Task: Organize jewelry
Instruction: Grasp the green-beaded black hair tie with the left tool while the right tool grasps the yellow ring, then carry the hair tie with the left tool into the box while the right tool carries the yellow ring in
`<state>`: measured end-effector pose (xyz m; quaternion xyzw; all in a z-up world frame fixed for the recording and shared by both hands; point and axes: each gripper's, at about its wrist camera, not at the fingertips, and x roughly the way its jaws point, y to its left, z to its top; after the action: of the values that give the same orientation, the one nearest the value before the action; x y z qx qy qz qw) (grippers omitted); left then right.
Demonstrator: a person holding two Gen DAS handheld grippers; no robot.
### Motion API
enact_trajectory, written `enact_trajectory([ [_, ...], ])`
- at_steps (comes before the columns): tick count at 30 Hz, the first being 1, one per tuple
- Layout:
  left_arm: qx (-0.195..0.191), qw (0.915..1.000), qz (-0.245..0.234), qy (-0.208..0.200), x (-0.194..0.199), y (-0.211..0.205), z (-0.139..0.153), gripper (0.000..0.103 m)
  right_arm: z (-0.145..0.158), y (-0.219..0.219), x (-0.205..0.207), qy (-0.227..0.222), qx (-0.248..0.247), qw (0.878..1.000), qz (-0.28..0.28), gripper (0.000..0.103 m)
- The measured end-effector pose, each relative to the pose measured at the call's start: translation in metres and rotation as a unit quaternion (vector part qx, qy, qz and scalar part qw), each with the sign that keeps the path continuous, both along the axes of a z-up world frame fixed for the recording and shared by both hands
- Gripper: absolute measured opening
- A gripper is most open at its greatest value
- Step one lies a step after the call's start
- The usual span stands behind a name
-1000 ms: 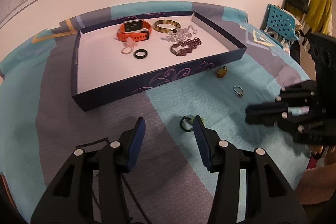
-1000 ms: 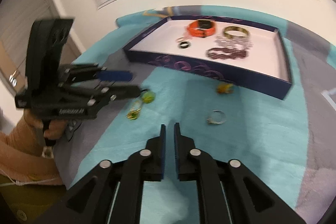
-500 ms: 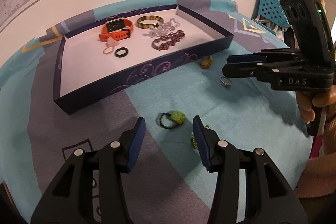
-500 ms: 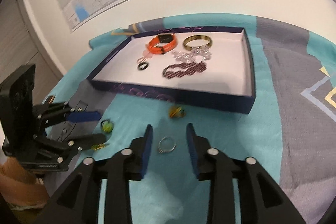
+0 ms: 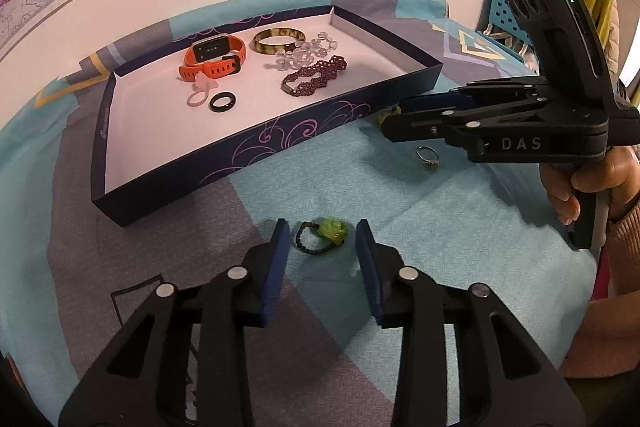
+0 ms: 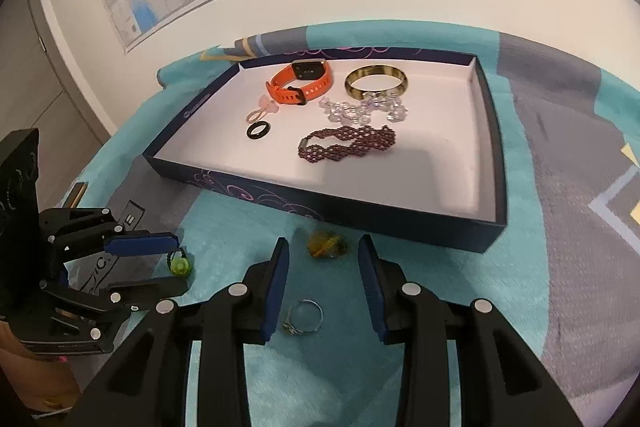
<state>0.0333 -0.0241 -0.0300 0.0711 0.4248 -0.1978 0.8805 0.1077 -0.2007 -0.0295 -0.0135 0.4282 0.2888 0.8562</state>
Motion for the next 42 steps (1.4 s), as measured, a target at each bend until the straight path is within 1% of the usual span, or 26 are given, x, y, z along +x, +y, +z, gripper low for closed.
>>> enact_trajectory([
  [1,-0.001,1.0000,-0.001,0.000,0.000,0.000,0.000,0.026,0.000,0.002,0.001,-0.002,-0.004,1.000,0.001,0.034],
  [3,-0.005,1.0000,-0.002,0.000,-0.001,0.001,0.000,0.026,0.000,0.004,0.002,-0.004,-0.013,1.000,0.002,0.027],
  [6,-0.005,1.0000,-0.003,-0.001,-0.002,0.001,0.000,0.026,0.000,0.007,0.002,-0.009,-0.023,1.000,0.004,0.020],
  [9,-0.006,1.0000,-0.001,-0.002,-0.003,0.001,0.000,0.026,0.000,0.007,0.002,-0.010,-0.023,1.000,0.007,0.017],
  [12,-0.010,0.9999,0.002,-0.002,-0.003,0.002,0.001,0.025,0.001,0.008,0.001,-0.014,-0.024,1.000,0.009,0.017],
  [18,-0.017,0.9998,0.007,-0.003,-0.004,0.004,0.002,0.025,0.005,0.004,-0.004,-0.020,-0.011,1.000,0.009,0.017],
  [20,-0.022,0.9997,0.010,-0.004,-0.004,0.007,0.004,0.023,0.007,0.001,-0.007,-0.021,-0.007,1.000,0.009,0.017],
  [29,-0.034,0.9991,0.017,-0.016,-0.005,0.013,0.014,0.023,0.022,-0.009,-0.016,-0.035,0.017,0.999,0.005,0.017],
  [42,-0.041,0.9980,0.028,-0.040,-0.005,0.019,0.031,0.023,0.036,-0.011,-0.017,-0.051,0.029,0.998,0.005,0.017],
])
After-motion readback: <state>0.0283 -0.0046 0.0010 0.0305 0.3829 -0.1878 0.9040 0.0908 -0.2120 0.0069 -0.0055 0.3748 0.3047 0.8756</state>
